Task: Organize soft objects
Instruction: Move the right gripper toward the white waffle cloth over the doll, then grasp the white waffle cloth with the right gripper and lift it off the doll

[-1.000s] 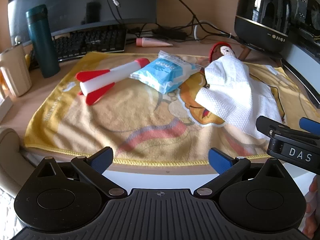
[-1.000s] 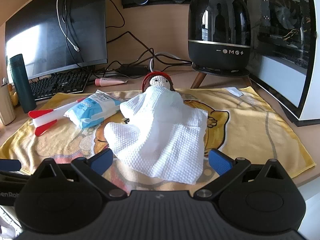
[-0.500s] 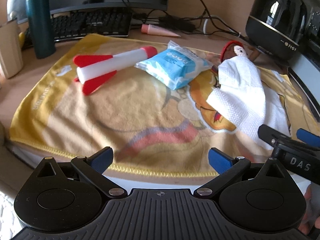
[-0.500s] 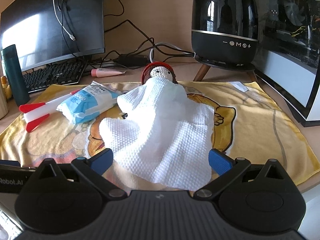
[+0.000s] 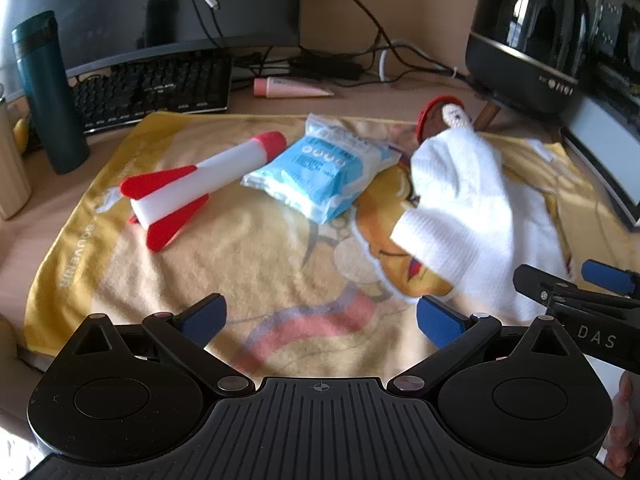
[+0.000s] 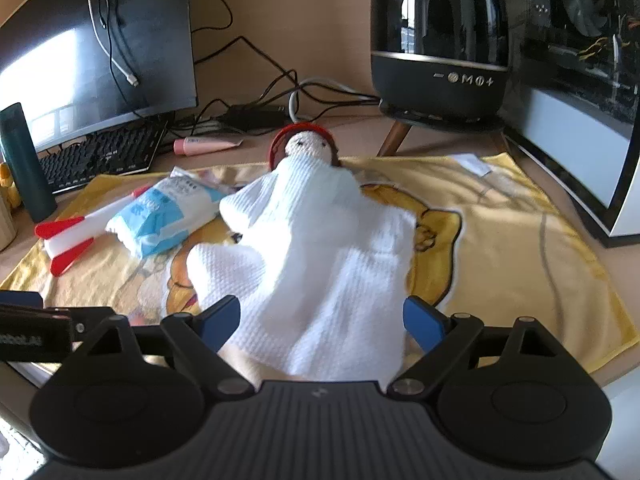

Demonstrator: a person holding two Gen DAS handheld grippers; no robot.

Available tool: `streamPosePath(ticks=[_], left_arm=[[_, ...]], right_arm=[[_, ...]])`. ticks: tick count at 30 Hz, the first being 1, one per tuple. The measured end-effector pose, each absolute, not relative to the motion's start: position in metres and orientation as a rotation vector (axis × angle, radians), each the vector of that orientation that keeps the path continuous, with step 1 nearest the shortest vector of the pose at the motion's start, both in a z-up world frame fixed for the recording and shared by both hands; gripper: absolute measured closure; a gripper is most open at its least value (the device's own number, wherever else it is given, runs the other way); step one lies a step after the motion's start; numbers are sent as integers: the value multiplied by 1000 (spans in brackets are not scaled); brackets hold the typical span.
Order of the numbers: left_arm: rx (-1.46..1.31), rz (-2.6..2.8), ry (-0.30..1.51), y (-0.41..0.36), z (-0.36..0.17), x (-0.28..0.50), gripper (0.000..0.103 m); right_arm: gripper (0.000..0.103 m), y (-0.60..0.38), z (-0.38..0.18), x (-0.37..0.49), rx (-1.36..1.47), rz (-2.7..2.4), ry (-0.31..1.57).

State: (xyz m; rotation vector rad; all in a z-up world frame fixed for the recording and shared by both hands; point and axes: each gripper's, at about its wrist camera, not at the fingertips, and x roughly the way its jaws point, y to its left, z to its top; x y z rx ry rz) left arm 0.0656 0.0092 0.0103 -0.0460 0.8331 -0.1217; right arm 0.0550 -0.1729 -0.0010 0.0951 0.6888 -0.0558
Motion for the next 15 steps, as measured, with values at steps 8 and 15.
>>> streamPosePath(ticks=[8, 15], left_arm=[[-45, -126, 862, 29, 21, 74, 0], [-41, -169, 864, 56, 36, 99, 0]], right_arm=[[20, -163, 6, 94, -3, 32, 656], [57, -134, -17, 139, -178, 60, 712]])
